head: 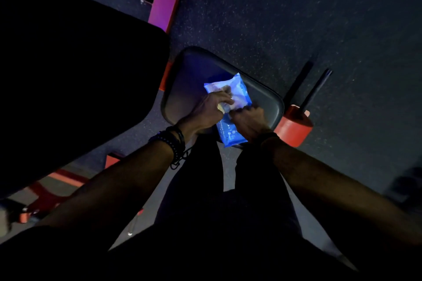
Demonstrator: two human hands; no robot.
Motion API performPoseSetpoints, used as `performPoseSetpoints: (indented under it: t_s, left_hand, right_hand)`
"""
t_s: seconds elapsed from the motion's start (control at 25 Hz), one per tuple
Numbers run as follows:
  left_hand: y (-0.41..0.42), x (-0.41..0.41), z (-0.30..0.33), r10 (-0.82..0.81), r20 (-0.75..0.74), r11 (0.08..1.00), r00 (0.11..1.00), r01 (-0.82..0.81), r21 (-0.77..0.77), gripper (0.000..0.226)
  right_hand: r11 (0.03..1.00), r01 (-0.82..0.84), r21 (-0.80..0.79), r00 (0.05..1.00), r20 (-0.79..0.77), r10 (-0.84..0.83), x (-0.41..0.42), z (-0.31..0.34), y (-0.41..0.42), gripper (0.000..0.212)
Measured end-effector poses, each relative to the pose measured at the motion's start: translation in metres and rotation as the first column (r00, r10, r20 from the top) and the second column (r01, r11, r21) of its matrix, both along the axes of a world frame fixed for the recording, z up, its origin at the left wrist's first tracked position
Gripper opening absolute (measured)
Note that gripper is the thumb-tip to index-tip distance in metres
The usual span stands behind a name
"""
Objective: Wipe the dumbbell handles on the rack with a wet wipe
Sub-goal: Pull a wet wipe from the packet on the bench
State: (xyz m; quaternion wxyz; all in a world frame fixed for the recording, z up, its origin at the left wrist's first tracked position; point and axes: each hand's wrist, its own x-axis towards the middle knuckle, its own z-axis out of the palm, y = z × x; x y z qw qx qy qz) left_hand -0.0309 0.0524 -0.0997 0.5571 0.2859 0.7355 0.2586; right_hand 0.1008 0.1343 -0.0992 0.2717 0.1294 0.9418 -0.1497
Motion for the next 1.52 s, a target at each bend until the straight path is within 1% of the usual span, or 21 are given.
performPoseSetpoints:
  t_s: [0.04, 0.08, 0.16, 0.24, 0.32, 0.48, 0.6, 0.68, 0.72, 0.8, 0.88, 0.96, 1.04, 1.12, 1.24, 1.32, 1.44, 1.52]
  left_hand:
    - [-0.002, -0.001, -0.002, -0.063, -0.057, 0.997, 0.996, 0.064, 0.029, 0.022]
    - [-0.004, -0.001, -0.004, -0.115, -0.109, 0.992, 0.987, 0.119, 0.038, 0.03]
    - [-0.01, -0.001, -0.007, -0.194, -0.151, 0.98, 0.969, 0.198, 0.011, 0.053]
    - [-0.014, 0.0, -0.003, -0.211, -0.148, 0.977, 0.966, 0.212, -0.011, 0.069]
    - [-0.013, 0.0, 0.001, -0.204, -0.15, 0.979, 0.967, 0.206, -0.004, 0.074]
    - [-0.017, -0.001, 0.004, -0.254, -0.186, 0.964, 0.949, 0.264, 0.034, 0.074]
    - [-0.013, -0.003, 0.006, -0.27, -0.172, 0.96, 0.947, 0.279, 0.031, 0.069]
    - [-0.005, -0.002, 0.013, -0.223, -0.13, 0.973, 0.966, 0.229, 0.028, 0.064]
    - [-0.002, -0.001, 0.016, -0.186, -0.107, 0.981, 0.977, 0.19, 0.03, 0.061]
    - [0.003, 0.0, 0.022, -0.146, -0.093, 0.989, 0.985, 0.148, 0.016, 0.059]
    - [0.006, 0.003, 0.027, -0.133, -0.087, 0.991, 0.987, 0.134, 0.0, 0.057]
    - [0.009, 0.006, 0.032, -0.122, -0.091, 0.991, 0.988, 0.126, 0.039, 0.054]
    - [0.01, 0.006, 0.034, -0.121, -0.089, 0.99, 0.989, 0.127, 0.066, 0.06]
    - [0.009, 0.007, 0.036, -0.136, -0.091, 0.989, 0.987, 0.141, 0.054, 0.061]
    - [0.008, 0.008, 0.033, -0.161, -0.096, 0.986, 0.982, 0.164, 0.028, 0.058]
    - [0.006, 0.005, 0.03, -0.192, -0.1, 0.98, 0.976, 0.197, 0.038, 0.054]
    - [0.008, 0.002, 0.032, -0.226, -0.1, 0.973, 0.969, 0.228, 0.013, 0.054]
    - [0.01, 0.004, 0.037, -0.208, -0.094, 0.977, 0.974, 0.211, 0.027, 0.052]
  right_hand:
    - [1.0, -0.003, 0.009, 1.0, -0.017, 0.003, -0.001, -0.001, 0.002, 0.012]
    - [1.0, -0.012, 0.009, 0.999, -0.037, 0.012, 0.001, -0.002, 0.003, 0.018]
    - [0.999, -0.036, 0.011, 0.997, -0.07, 0.037, 0.005, -0.005, 0.005, 0.024]
    - [0.998, -0.05, 0.033, 0.992, -0.117, 0.054, 0.003, -0.008, 0.001, 0.038]
    - [0.996, -0.051, 0.079, 0.98, -0.187, 0.065, -0.008, -0.005, -0.001, 0.044]
    - [0.99, -0.103, 0.097, 0.968, -0.219, 0.122, -0.002, -0.004, -0.004, 0.03]
    - [0.986, -0.129, 0.105, 0.948, -0.278, 0.153, 0.006, -0.006, -0.001, 0.036]
    - [0.981, -0.177, 0.078, 0.939, -0.284, 0.192, 0.012, -0.008, 0.003, 0.035]
    - [0.976, -0.204, 0.077, 0.933, -0.287, 0.218, 0.015, -0.012, 0.005, 0.029]
    - [0.968, -0.236, 0.082, 0.94, -0.235, 0.249, 0.017, -0.018, 0.009, 0.014]
    - [0.968, -0.237, 0.082, 0.948, -0.197, 0.249, 0.017, -0.021, 0.011, 0.017]
    - [0.977, -0.198, 0.083, 0.954, -0.212, 0.211, 0.017, -0.018, 0.012, 0.021]
    - [0.988, -0.137, 0.076, 0.966, -0.208, 0.15, 0.016, -0.014, 0.006, 0.028]
    - [0.99, -0.101, 0.093, 0.955, -0.271, 0.123, 0.009, -0.008, 0.001, 0.039]
    - [0.995, -0.057, 0.076, 0.94, -0.331, 0.079, -0.001, 0.001, 0.003, 0.035]
    - [0.996, -0.055, 0.074, 0.936, -0.343, 0.077, -0.003, 0.003, 0.003, 0.033]
    - [0.997, -0.068, 0.041, 0.93, -0.36, 0.078, -0.002, -0.002, 0.002, 0.03]
    - [0.994, -0.074, 0.086, 0.926, -0.364, 0.1, 0.001, -0.003, 0.003, 0.028]
